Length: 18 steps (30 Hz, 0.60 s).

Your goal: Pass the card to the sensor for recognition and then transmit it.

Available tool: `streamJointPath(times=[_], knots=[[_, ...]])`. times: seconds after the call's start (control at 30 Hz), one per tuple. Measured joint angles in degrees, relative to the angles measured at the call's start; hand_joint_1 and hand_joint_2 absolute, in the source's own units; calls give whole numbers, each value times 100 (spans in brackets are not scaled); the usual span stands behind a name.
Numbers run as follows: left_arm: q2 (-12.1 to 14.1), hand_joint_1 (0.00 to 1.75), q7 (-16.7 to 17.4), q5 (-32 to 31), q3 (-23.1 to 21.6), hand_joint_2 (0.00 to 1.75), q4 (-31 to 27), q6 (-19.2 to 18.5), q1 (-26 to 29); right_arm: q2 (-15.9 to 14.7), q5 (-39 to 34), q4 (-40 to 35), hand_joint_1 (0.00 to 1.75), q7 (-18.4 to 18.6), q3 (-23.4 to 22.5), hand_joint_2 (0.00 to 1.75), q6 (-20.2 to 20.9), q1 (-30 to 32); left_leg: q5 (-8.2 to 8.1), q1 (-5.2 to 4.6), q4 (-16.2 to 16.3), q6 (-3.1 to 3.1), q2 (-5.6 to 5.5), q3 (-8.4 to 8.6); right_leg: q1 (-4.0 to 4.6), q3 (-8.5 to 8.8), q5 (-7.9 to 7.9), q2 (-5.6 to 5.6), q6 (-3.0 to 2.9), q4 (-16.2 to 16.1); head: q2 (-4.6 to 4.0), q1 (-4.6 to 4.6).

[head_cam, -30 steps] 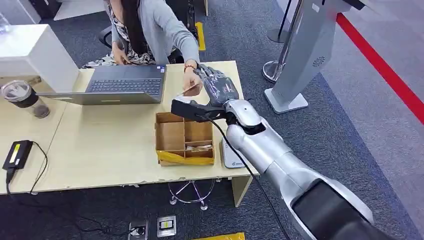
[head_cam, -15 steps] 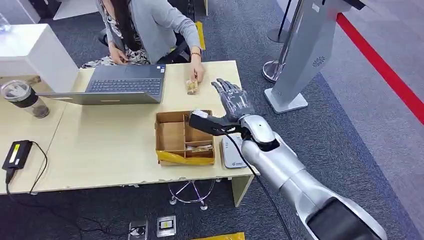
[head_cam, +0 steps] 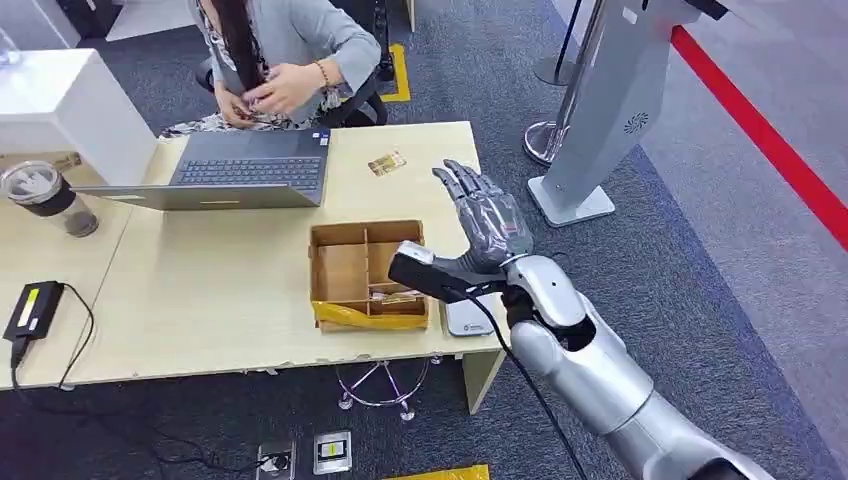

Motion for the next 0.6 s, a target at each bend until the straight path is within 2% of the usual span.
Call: streamJointPath(times=[0.17, 0.3, 0.37, 0.6], knots=[[-4, 0, -35, 20, 66, 0, 0, 6, -1, -151, 26, -603, 0, 56, 0, 175, 31, 164, 0, 0, 0, 0, 1, 1, 0, 1, 0, 2, 0, -1, 0, 0], [-2, 0, -74, 11, 100, 0, 0, -26, 0, -265, 299, -1215, 0, 330, 30, 175, 59, 501, 0, 0, 0, 0, 0, 0, 0, 0, 0, 3, 0, -1, 0, -2], [-9, 0, -74, 11, 131, 0, 0, -11, 0, -310, 666, -1495, 0, 585, 50, 175, 59, 682, -1, 0, 0, -1, 0, 1, 0, 0, 0, 4, 0, -2, 0, -2], [-26, 0, -59, -59, 190, 0, 0, 13, -4, -442, 1243, -1823, 0, 963, 135, 175, 66, 1276, -2, 1, -2, -2, 0, -2, 0, 0, 0, 3, 0, -2, 0, -4]])
